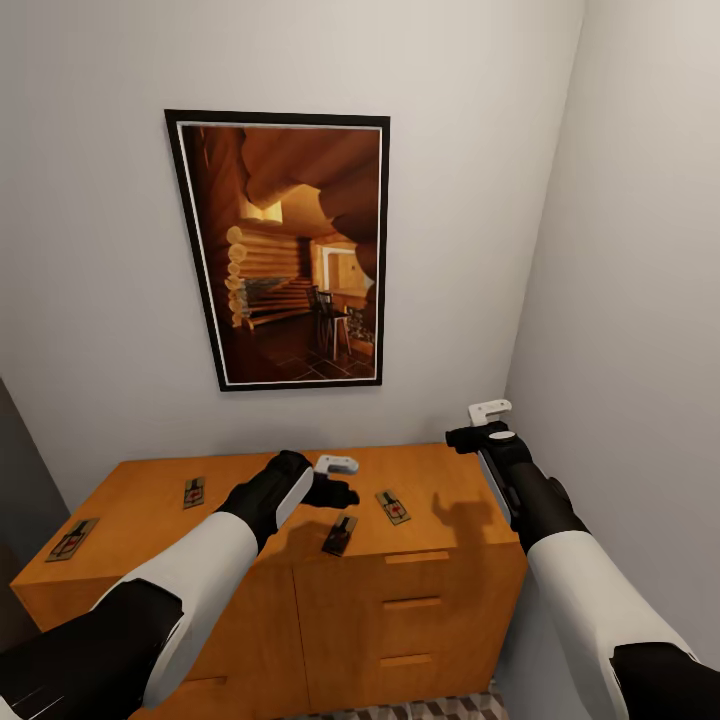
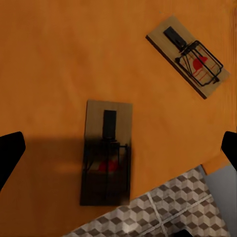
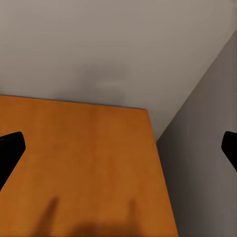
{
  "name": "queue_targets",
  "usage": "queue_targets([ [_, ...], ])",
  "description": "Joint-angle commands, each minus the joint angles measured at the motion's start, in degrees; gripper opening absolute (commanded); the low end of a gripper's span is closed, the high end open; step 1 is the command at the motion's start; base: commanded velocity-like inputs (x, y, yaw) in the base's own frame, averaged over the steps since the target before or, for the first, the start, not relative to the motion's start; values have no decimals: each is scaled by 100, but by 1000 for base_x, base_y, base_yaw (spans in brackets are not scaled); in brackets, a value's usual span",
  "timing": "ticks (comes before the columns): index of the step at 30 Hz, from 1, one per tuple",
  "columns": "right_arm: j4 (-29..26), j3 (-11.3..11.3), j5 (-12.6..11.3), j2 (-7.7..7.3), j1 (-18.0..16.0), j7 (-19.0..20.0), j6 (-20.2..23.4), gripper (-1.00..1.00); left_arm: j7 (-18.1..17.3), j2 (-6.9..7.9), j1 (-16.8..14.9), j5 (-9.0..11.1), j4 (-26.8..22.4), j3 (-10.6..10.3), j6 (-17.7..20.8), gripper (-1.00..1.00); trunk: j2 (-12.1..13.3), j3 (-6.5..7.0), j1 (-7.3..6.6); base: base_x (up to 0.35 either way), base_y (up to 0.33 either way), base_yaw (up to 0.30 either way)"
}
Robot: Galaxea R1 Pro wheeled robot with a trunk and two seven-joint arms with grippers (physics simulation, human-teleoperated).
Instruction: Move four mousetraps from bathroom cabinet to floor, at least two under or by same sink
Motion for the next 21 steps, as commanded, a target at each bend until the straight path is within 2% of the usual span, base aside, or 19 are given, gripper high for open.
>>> queue_targets([
  [1, -5, 10, 32, -1, -1, -6, 33, 100, -18, 0, -2, 16, -1, -7, -24, 100, -5, -3, 2, 0, 0, 0],
  [7, -5, 9, 36, -1, -1, -6, 33, 100, -145, 0, -2, 8, 0, -6, -171, 100, -5, -3, 2, 0, 0, 0],
  [21, -5, 9, 37, -1, 1, -6, 33, 100, -171, 0, -2, -2, 3, -6, -214, 100, -5, -3, 2, 0, 0, 0],
])
